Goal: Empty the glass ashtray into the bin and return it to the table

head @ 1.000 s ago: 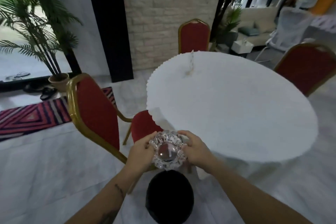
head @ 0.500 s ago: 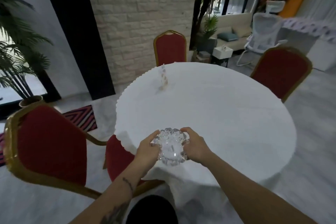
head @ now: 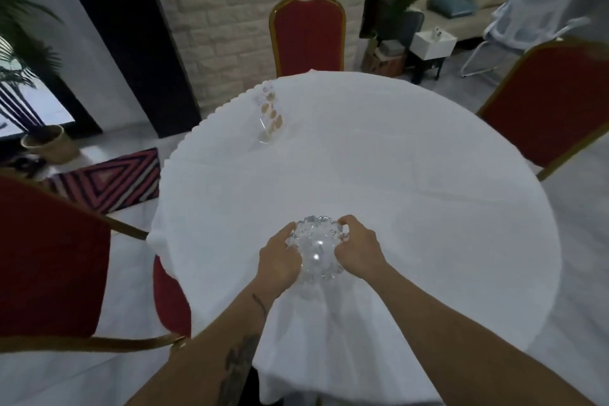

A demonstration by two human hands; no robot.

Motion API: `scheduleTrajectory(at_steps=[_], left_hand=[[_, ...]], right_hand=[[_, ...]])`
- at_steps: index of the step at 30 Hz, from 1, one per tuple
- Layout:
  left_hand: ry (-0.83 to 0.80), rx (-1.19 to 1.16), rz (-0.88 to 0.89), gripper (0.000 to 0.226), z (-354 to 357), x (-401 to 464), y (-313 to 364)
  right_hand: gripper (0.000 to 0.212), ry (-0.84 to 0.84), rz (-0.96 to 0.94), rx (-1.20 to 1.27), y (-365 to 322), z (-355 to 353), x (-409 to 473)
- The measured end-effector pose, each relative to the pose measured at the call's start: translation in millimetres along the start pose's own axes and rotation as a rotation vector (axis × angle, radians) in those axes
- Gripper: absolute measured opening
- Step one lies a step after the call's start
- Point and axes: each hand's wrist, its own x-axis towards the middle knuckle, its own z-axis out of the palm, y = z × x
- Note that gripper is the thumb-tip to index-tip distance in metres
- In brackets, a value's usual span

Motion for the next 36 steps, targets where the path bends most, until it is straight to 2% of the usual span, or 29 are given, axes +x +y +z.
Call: scheduleTrajectory(at_steps=[5,9,14,23,27,30,34,36], left_hand=[[0.045,-0.032,-0.052,0.059,13.6,12.0,8.8],[0.080,-0.002,-0.075,0.061,18.2,21.4,8.9],[0.012,0.028,-0.066,0.061,16.8,27.6,8.2],[-0.100,0.085,-0.018,0.060,14.1,29.8,9.0],[-0.133,0.127,-0.020,0.050,9.5,19.4,12.4],[-0.141,0.182,0.004,0.041,4.6,14.8,8.3],[-0.131,0.328,0.095,0.035,-10.7,-0.3,4.0],[-0.136,0.417,0.120,0.046,-19.9,-10.4,-1.1]], right_hand=[[0.059,0.025,-0.023,-0.057,2.3,-5.5,18.0],[0.052,0.018,-0.033,-0.090,5.2,-7.0,23.9],[0.064,-0.012,0.008,-0.079,12.8,-4.6,29.2],[0.056,-0.051,-0.071,-0.090,15.8,-13.8,26.9],[0.032,-0.050,-0.112,-0.095,17.4,-16.4,17.5],[0.023,-0.056,-0.130,-0.101,15.9,-18.5,6.6],[0.024,-0.052,-0.177,-0.133,13.8,-21.8,-9.0],[0.036,-0.038,-0.184,-0.179,13.9,-21.1,-21.8]])
